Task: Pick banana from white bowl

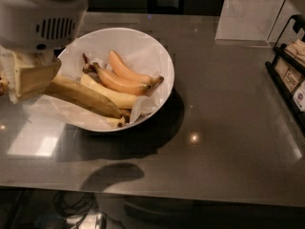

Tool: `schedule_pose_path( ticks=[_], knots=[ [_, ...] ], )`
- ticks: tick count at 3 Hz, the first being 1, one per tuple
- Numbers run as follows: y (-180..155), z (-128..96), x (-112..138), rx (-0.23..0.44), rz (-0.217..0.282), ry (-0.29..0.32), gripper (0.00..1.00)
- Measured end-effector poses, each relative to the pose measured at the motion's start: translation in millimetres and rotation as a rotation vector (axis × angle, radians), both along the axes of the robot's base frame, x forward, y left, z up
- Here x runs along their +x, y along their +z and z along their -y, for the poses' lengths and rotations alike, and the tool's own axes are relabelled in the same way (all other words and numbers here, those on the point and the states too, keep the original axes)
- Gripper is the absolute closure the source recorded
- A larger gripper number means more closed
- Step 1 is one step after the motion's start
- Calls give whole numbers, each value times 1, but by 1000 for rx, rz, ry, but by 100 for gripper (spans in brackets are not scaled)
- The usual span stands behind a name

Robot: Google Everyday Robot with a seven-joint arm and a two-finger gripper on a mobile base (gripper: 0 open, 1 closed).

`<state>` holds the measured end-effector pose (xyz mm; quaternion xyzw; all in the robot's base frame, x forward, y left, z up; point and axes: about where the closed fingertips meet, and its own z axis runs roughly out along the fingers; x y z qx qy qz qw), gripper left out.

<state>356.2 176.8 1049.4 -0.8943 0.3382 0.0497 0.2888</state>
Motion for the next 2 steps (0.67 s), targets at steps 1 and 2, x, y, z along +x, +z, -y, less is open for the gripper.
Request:
schedule_pose_path(
  ticks=[1, 2],
  knots=[
    [0, 0, 0, 0, 0, 0, 100],
    [0, 0, 0, 0, 0, 0, 100]
  ],
)
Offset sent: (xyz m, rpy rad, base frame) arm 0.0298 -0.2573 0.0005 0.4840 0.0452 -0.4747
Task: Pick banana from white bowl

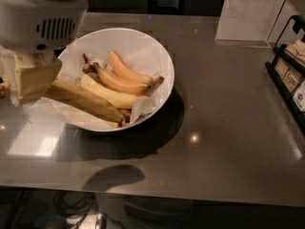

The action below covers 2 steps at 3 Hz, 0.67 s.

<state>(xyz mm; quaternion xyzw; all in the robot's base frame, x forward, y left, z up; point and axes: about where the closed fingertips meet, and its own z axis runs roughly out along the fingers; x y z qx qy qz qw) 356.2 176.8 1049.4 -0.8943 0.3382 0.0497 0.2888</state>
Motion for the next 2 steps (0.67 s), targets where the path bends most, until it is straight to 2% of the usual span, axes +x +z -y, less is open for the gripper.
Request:
schedule_pose_path(
  ticks=[2],
  knots=[
    [0, 0, 0, 0, 0, 0, 100]
  ],
)
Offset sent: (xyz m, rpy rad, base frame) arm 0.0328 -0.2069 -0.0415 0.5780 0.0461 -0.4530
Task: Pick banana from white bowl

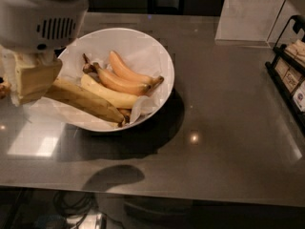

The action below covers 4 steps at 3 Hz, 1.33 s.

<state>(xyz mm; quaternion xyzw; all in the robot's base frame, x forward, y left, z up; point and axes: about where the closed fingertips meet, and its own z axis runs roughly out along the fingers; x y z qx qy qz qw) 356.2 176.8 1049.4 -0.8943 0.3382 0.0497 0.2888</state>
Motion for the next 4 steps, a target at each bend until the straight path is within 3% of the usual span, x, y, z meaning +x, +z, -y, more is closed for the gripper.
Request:
schedule_pose_path(
  ticks=[2, 3, 4],
  knots=[
    [0, 0, 0, 0, 0, 0, 100],
    [-3, 20, 11, 70, -11, -28, 100],
    [-26, 79, 64, 223, -47, -147, 100]
  ],
)
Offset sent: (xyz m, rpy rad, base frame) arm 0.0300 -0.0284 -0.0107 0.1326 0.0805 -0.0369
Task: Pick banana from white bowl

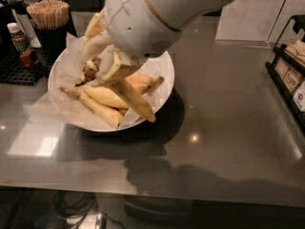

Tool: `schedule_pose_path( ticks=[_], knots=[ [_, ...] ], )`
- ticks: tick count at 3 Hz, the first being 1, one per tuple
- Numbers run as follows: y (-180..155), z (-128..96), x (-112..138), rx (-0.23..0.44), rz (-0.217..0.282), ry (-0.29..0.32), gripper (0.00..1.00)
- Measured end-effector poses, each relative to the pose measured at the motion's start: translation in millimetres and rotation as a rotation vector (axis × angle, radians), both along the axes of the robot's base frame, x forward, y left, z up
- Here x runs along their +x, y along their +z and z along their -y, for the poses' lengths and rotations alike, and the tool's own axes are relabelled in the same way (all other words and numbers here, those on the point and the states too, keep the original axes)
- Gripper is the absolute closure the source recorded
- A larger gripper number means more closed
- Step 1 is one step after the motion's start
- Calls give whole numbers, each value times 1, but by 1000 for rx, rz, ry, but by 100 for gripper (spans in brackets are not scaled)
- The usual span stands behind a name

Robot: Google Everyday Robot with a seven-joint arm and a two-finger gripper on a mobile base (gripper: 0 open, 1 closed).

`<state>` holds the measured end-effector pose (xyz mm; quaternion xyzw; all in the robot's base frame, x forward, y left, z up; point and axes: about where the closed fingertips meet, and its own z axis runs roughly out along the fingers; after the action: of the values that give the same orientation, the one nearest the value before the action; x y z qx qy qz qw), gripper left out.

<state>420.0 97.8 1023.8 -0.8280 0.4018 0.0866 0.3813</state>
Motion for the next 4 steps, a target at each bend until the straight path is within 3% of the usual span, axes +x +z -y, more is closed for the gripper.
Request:
schedule_pose_path(
  ticks=[1, 2, 3, 4],
  knots=[
    [-9, 49, 32, 142, -18, -148, 100],
    [-2, 50, 32, 164, -10, -163, 100],
    [26, 27, 6, 102, 78, -68, 100],
    [59, 18, -28, 62, 193, -42, 100]
  ],
)
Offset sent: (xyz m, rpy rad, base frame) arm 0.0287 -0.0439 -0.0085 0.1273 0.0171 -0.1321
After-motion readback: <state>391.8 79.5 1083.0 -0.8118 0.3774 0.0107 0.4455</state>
